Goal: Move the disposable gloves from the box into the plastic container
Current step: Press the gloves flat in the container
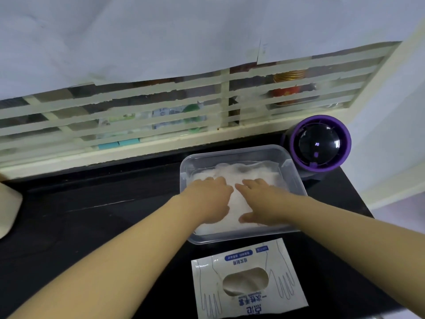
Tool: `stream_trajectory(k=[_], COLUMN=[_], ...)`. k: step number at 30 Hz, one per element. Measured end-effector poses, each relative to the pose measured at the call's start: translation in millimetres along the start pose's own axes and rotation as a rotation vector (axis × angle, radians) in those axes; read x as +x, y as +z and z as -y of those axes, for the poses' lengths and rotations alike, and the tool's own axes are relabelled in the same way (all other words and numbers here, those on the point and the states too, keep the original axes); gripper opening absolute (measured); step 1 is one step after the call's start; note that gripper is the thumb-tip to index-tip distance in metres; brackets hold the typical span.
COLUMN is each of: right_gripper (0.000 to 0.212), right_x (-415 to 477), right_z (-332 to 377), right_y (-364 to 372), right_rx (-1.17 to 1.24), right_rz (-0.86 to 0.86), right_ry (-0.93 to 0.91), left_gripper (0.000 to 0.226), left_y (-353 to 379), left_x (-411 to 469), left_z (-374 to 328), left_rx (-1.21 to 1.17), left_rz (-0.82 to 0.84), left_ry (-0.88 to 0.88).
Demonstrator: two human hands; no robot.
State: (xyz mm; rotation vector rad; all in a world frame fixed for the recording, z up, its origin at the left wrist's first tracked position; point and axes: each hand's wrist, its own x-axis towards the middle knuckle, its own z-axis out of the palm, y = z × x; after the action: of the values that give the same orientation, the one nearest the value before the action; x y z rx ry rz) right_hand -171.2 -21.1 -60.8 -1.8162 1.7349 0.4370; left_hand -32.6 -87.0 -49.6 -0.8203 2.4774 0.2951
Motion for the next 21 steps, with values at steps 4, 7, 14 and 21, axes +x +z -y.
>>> stream_trajectory(k=[4, 7, 14, 21], right_gripper=[0.050, 0.062, 0.113, 0.106], right_x=[5.9, 15.1, 31.9, 45.3], right_z=[-1.5, -15.6, -25.2, -11.4], right_y=[-12.7, -9.0, 16.9, 31.0], right_rx=[-0.031, -0.073, 0.026, -0.013], right_rz=[-0.185, -0.149, 0.102, 0.145], right_ry=[-0.018, -0.092, 0.000, 0.100], left_gripper=[0.040, 0.048, 0.080, 0.080], left_y=[-16.0, -1.0, 29.7, 41.8], left_x=[8.9, 20.4, 44.7, 53.0], left_z=[0.2, 0.2, 13.5, 12.6], left_rx=[-0.124, -0.047, 0.016, -0.053], left_rz=[-0.131, -0.200, 0.003, 0.100], left_ry=[-0.006, 0.004, -0.082, -0.087])
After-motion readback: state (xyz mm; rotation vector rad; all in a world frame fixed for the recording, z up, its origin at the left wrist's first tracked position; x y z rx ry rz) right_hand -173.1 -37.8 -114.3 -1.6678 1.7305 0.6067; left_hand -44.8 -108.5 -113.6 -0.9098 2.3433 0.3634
